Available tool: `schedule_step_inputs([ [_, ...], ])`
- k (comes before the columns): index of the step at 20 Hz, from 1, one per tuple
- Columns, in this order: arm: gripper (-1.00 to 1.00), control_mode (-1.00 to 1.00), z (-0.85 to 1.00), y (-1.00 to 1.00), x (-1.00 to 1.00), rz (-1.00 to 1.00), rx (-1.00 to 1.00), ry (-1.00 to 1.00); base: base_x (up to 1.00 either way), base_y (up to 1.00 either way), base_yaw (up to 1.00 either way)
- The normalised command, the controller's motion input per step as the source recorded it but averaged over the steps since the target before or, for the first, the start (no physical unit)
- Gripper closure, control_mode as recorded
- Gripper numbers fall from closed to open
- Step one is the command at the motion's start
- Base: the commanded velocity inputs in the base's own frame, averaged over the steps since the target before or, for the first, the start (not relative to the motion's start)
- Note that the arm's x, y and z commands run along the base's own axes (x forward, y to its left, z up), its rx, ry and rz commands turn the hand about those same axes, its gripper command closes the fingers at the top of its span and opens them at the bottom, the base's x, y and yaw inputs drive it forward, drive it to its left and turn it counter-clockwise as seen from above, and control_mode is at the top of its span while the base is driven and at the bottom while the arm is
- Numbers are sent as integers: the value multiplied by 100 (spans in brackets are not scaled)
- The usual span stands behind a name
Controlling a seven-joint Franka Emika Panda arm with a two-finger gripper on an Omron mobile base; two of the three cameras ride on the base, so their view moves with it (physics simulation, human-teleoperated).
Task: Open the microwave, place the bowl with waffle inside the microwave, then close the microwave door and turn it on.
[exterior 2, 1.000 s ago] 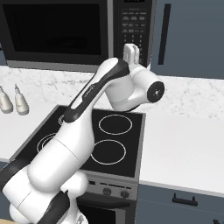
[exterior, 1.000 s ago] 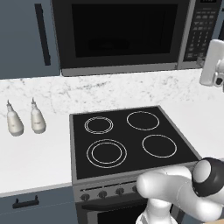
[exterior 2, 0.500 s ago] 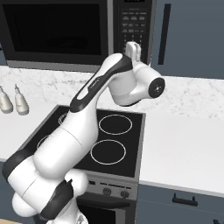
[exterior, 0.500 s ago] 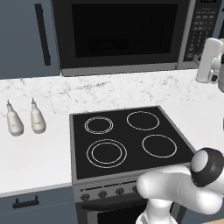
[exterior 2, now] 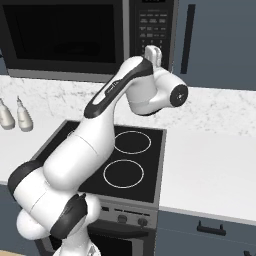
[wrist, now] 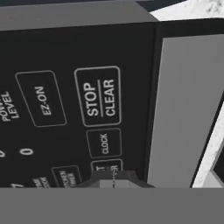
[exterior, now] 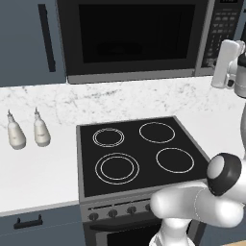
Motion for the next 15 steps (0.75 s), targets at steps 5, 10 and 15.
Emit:
schedule_step_inputs([
  [5,100,-100,0,0,33,0,0,0,0,0,0],
  [10,100,-100,-2,6,40,0,-3,0,0,0,0],
  [15,100,-100,-1,39,34,0,-21,0,0,0,0],
])
